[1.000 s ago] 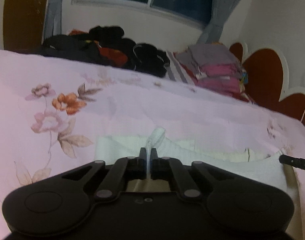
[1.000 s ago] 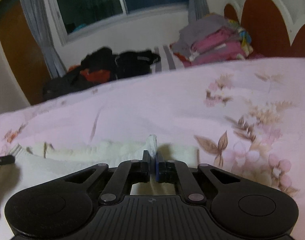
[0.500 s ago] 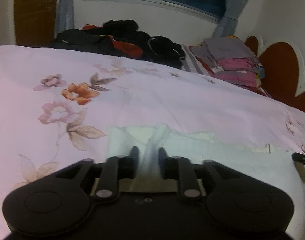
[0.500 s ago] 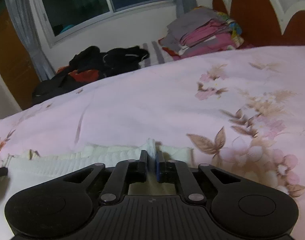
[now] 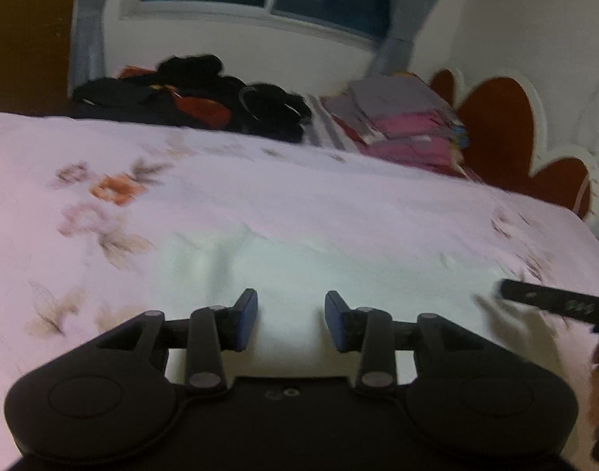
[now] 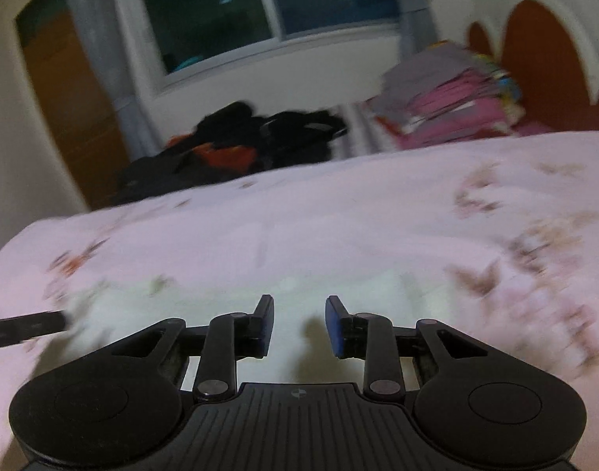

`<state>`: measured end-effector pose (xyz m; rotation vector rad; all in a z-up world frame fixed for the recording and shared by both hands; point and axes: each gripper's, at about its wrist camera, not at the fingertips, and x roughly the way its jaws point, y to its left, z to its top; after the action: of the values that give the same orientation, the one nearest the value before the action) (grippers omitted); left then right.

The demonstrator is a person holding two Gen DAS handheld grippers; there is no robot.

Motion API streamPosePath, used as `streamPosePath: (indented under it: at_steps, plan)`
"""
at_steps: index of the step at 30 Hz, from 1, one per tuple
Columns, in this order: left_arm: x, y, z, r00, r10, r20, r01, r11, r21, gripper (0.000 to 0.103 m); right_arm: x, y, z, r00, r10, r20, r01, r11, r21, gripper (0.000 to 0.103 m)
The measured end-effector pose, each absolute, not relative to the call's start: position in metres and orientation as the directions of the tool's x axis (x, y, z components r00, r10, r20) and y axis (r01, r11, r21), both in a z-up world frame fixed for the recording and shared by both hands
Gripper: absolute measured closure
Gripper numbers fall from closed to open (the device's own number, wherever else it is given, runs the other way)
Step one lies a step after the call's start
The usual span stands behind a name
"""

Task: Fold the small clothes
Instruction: 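Open both grippers to release the hem and withdraw, then press and smooth the folded sweater with both open grippers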

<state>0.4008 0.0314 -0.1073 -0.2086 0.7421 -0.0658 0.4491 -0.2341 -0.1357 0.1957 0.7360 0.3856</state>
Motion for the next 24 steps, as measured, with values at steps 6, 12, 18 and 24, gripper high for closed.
streamPosePath:
  at_steps: [6,12,18,24]
  plan:
    - [0.392,0.016,-0.124,0.707,-0.119,-0.698,-0.011,0.984,-0.179,0.066,0.423,-0.197,-0.148,0.621,0.452,-0.640,-0.354,0.890,0.285,0.073]
    - [0.381,0.027,-0.137,0.687,-0.075,-0.723,-0.034,0.990,-0.135,0.066,0.416,-0.194,-0.170,0.626,0.378,-0.682,-0.349,0.918,0.189,0.073]
    - [0.371,0.030,-0.133,0.686,-0.062,-0.725,-0.041,0.991,-0.124,0.066,0.405,-0.209,-0.176,0.640,0.341,-0.688,-0.306,0.935,0.180,0.073]
    - [0.366,0.027,-0.121,0.677,-0.056,-0.734,-0.077,0.986,-0.147,0.064,0.398,-0.217,-0.161,0.650,0.363,-0.668,-0.276,0.931,0.237,0.073]
